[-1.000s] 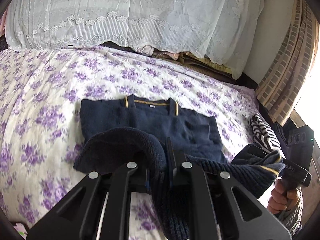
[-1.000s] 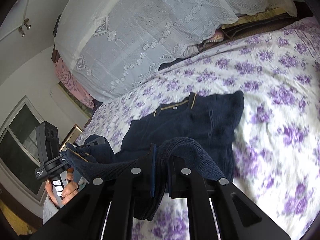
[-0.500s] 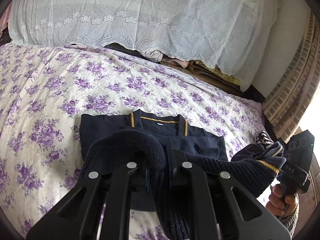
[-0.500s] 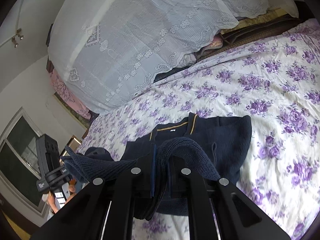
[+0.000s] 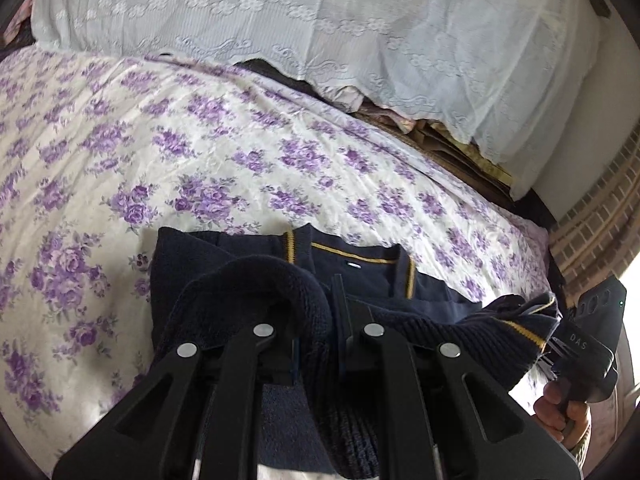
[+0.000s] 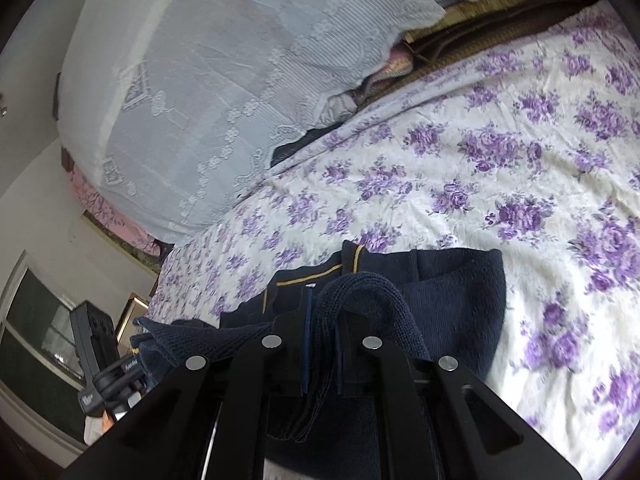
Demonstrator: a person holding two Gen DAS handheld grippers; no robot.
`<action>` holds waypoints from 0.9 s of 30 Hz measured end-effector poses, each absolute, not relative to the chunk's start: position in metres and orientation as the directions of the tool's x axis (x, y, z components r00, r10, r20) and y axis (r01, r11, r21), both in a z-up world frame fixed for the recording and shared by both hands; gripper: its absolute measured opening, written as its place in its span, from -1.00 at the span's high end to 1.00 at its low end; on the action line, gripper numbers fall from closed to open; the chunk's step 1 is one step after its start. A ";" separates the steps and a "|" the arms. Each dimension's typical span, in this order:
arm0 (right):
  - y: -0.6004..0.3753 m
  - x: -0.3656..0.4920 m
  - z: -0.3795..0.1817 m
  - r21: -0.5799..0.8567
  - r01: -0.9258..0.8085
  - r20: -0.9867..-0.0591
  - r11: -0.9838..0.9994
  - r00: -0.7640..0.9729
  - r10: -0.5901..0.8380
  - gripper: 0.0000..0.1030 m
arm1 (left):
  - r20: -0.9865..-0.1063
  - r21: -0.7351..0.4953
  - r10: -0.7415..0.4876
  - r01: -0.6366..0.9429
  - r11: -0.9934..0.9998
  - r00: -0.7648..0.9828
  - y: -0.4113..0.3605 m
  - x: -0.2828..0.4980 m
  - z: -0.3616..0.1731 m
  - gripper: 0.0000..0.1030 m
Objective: Fold small clothes
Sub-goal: 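Lift the ribbed hem with both tools and fold it over toward the collar, then lay the folded hem onto the cardigan and open both tools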
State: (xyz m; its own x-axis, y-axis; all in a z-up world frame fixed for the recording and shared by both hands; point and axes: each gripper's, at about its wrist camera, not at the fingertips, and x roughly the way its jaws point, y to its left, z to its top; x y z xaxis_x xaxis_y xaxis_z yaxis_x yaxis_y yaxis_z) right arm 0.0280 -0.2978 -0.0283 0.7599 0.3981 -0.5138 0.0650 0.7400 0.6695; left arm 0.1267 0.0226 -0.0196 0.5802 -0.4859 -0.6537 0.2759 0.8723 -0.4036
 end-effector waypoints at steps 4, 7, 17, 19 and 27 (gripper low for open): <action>-0.300 0.043 -0.044 0.709 0.086 -0.502 0.700 0.759 0.415 0.78 | -0.664 -0.445 -0.494 0.234 0.864 0.561 0.030 0.139 -0.038 0.77; -0.301 0.051 -0.060 0.712 0.113 -0.521 0.693 0.747 0.413 0.76 | -0.682 -0.462 -0.498 0.213 0.861 0.535 0.033 0.149 -0.052 0.74; -0.317 0.053 -0.082 0.751 0.174 -0.527 0.637 0.739 0.420 0.33 | -0.662 -0.474 -0.540 0.266 0.839 0.520 0.032 0.154 -0.054 0.40; -0.322 0.047 -0.076 0.758 0.174 -0.510 0.629 0.759 0.405 0.16 | -0.632 -0.495 -0.558 0.274 0.824 0.538 0.038 0.151 -0.048 0.31; -0.335 0.026 -0.040 0.732 0.139 -0.437 0.667 0.846 0.304 0.02 | -0.539 -0.518 -0.551 0.266 0.813 0.637 0.056 0.138 -0.026 -0.32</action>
State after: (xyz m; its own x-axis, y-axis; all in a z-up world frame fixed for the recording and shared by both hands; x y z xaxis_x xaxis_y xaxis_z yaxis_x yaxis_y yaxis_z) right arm 0.0257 -0.3347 -0.0404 0.8464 0.3038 -0.4375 0.1387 0.6673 0.7317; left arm 0.1380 0.0558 -0.0258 0.6374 -0.5510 -0.5386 0.2656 0.8133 -0.5177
